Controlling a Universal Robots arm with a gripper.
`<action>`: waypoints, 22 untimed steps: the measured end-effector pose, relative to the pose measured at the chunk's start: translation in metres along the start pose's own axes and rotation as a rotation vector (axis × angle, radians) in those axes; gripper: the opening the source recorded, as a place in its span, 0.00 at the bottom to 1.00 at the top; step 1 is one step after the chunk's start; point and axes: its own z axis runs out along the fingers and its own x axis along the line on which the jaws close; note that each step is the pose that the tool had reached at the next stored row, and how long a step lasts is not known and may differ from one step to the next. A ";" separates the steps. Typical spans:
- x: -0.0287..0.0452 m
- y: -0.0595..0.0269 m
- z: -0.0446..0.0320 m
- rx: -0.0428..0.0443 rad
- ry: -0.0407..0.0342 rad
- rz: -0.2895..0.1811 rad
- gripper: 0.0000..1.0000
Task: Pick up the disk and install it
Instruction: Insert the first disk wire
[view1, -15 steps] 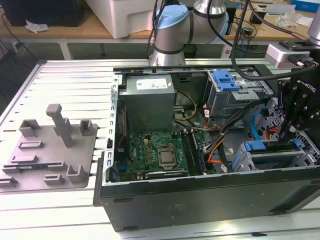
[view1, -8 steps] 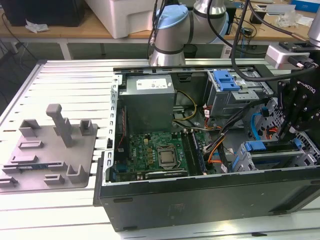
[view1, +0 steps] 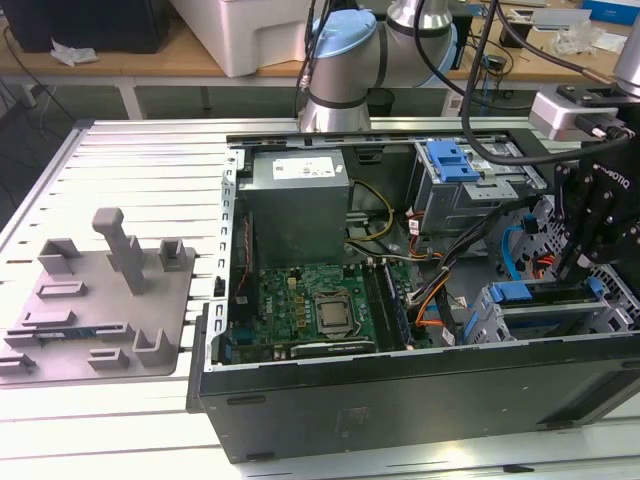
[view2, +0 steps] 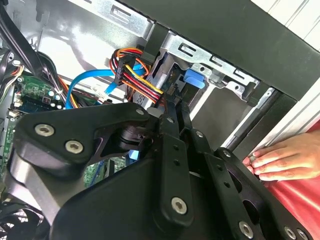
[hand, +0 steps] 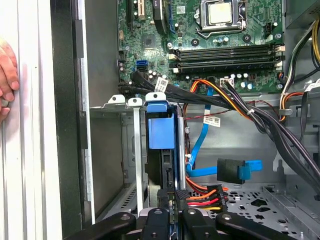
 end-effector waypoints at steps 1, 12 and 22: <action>-0.0001 0.0000 0.0006 0.0000 0.0000 0.000 0.16; -0.0005 0.0000 0.0032 0.0000 -0.0005 0.000 0.16; -0.0006 0.0001 0.0036 -0.0001 -0.0023 0.000 0.16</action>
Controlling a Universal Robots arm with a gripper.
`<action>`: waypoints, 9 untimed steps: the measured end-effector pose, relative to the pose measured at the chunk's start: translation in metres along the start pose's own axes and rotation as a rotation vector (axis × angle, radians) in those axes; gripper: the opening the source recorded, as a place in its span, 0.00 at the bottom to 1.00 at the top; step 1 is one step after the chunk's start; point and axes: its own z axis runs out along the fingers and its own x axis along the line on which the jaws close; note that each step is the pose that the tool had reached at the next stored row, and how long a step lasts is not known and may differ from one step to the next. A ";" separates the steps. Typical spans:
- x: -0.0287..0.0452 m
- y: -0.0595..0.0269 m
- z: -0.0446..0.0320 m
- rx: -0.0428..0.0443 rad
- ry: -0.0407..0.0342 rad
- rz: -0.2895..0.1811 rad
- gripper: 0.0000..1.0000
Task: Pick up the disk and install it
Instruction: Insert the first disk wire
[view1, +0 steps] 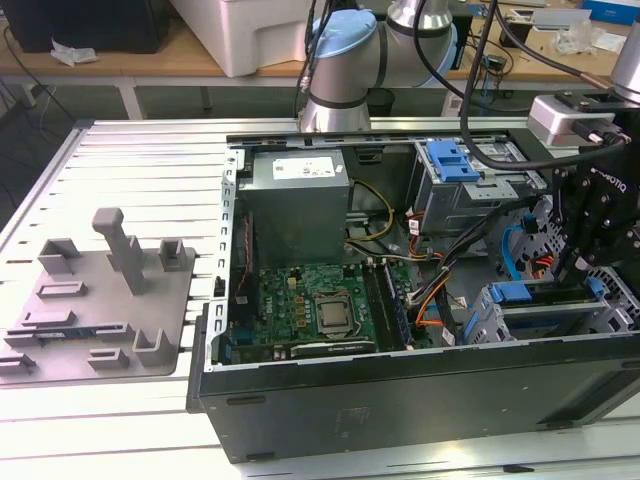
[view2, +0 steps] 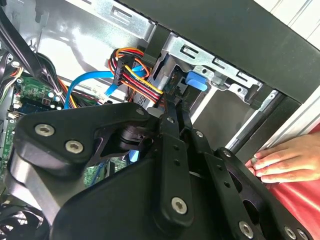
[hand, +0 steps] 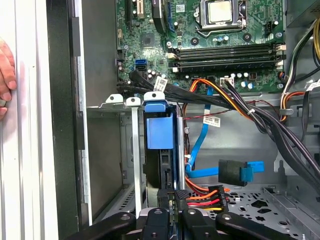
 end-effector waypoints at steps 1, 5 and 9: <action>0.0000 0.0000 0.0001 0.0000 -0.0003 0.000 0.16; 0.0000 0.0000 0.0002 0.0001 -0.0009 0.000 0.16; 0.0001 0.0000 0.0008 0.0001 -0.0013 0.000 0.16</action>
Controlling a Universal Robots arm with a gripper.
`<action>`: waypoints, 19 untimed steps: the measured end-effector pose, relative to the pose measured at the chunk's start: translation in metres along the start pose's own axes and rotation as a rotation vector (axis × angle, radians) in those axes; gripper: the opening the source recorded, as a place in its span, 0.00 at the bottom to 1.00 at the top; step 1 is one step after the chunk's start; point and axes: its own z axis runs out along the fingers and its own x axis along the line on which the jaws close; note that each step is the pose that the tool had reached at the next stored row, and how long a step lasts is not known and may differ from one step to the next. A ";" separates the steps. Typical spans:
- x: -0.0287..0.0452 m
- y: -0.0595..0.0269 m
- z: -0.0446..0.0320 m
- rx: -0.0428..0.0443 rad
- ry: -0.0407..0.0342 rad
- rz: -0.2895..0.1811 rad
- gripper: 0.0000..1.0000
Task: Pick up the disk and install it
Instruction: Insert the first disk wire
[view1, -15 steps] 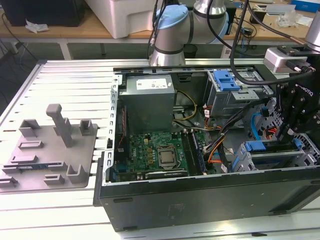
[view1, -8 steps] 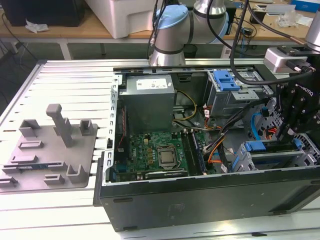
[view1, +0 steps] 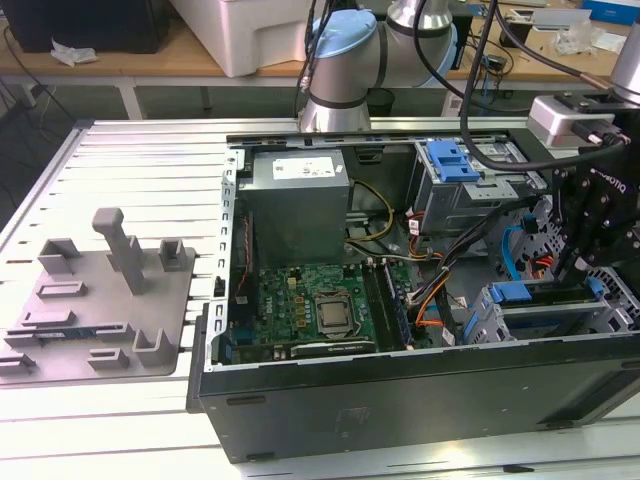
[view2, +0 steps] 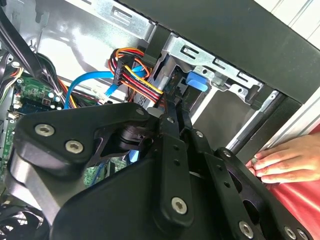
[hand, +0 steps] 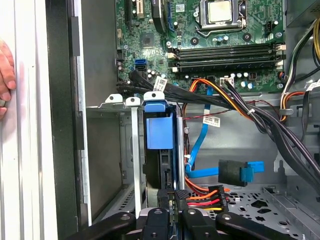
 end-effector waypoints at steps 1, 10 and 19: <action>0.0000 0.0000 0.0001 0.0000 -0.0001 0.000 0.16; 0.0009 0.0000 0.0017 0.0000 -0.0044 0.000 0.16; 0.0019 0.0000 0.0037 -0.0001 -0.0146 0.000 0.16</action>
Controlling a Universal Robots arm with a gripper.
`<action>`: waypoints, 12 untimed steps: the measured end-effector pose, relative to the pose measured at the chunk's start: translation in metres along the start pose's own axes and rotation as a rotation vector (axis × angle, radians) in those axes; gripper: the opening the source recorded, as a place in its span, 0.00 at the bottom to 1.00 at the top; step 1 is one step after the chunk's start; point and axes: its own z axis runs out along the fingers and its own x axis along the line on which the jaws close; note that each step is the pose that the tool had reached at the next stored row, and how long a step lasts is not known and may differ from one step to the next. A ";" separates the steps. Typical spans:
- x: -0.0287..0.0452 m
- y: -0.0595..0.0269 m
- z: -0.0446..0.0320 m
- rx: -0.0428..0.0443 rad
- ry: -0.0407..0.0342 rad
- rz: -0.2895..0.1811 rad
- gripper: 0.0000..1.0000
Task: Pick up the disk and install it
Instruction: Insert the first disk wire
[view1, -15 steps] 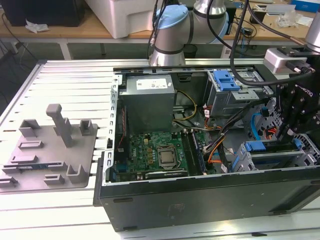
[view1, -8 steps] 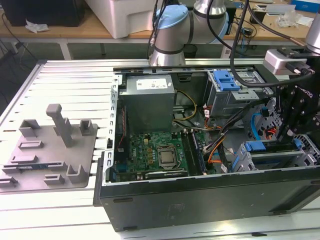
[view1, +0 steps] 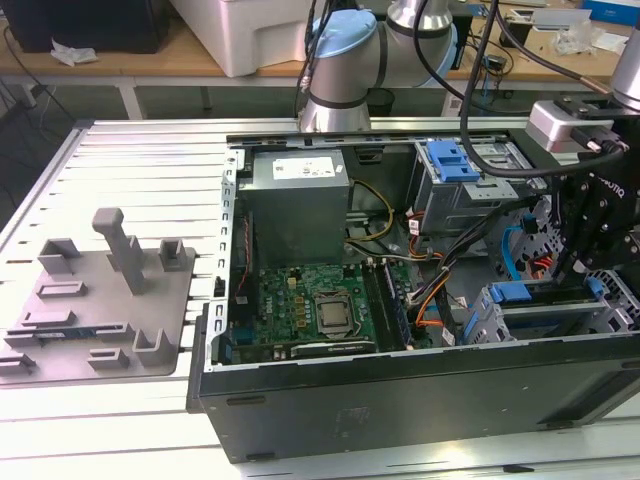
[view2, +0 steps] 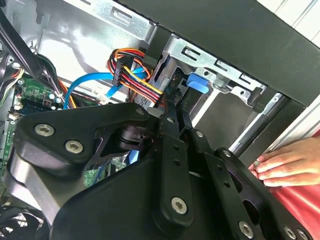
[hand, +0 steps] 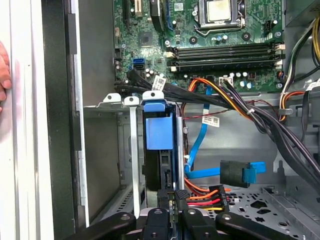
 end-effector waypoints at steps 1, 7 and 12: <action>0.0001 0.0000 0.0001 0.0000 -0.0006 0.000 0.16; 0.0001 0.0000 0.0002 0.0000 -0.0018 0.000 0.16; 0.0001 0.0000 0.0002 0.0000 -0.0020 0.000 0.16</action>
